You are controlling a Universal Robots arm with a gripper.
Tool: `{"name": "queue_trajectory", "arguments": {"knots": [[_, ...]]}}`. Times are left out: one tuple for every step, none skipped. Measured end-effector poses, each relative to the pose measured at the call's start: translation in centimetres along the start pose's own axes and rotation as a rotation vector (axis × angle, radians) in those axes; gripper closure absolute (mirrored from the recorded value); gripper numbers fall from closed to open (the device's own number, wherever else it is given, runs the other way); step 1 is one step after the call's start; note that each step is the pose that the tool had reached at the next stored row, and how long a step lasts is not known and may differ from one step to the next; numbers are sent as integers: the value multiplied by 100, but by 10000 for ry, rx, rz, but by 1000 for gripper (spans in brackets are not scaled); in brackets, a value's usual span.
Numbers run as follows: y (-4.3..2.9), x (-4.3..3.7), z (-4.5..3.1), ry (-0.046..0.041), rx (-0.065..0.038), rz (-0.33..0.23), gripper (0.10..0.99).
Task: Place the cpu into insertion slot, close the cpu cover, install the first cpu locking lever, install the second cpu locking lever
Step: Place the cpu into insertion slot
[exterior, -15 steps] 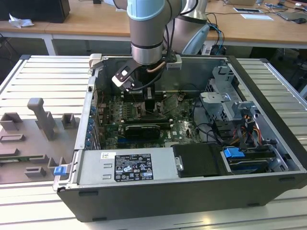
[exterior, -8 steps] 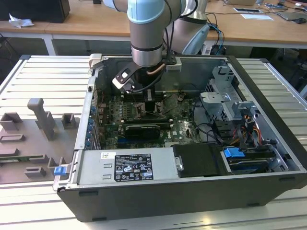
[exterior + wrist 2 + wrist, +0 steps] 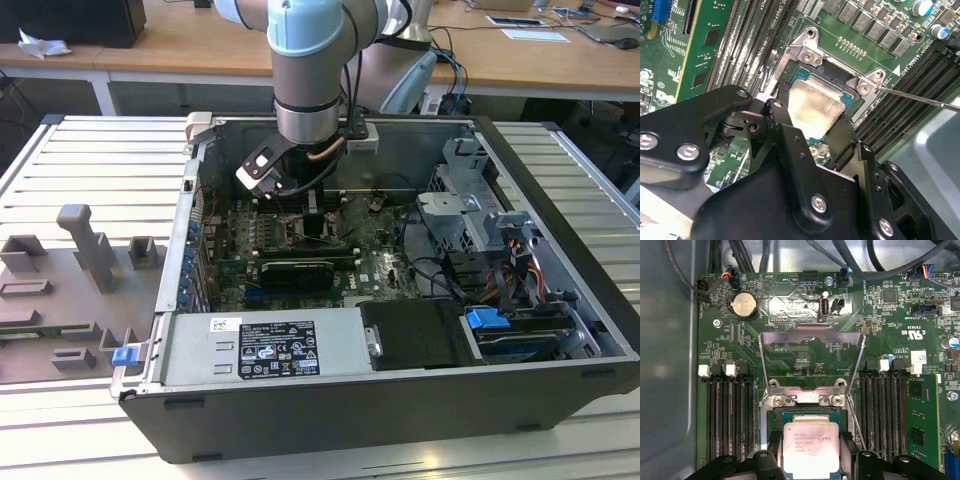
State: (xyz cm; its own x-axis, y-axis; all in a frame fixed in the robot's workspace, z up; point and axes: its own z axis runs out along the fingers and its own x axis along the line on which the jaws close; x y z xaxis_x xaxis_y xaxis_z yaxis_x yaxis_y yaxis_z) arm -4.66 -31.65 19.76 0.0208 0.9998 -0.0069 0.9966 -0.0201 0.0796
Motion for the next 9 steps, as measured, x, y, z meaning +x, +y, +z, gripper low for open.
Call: {"name": "queue_trajectory", "arguments": {"knots": [[0,0,1,0,1,-1,545],[0,0,2,1,1,-1,545],[0,1,5,5,-2,0,545],[-1,1,5,4,-1,0,545],[-1,1,6,4,-2,1,545],[-1,1,9,10,-5,1,533],[-1,2,10,11,-5,1,533],[-1,1,9,5,-2,1,471],[-1,1,10,4,-2,1,471]]}}
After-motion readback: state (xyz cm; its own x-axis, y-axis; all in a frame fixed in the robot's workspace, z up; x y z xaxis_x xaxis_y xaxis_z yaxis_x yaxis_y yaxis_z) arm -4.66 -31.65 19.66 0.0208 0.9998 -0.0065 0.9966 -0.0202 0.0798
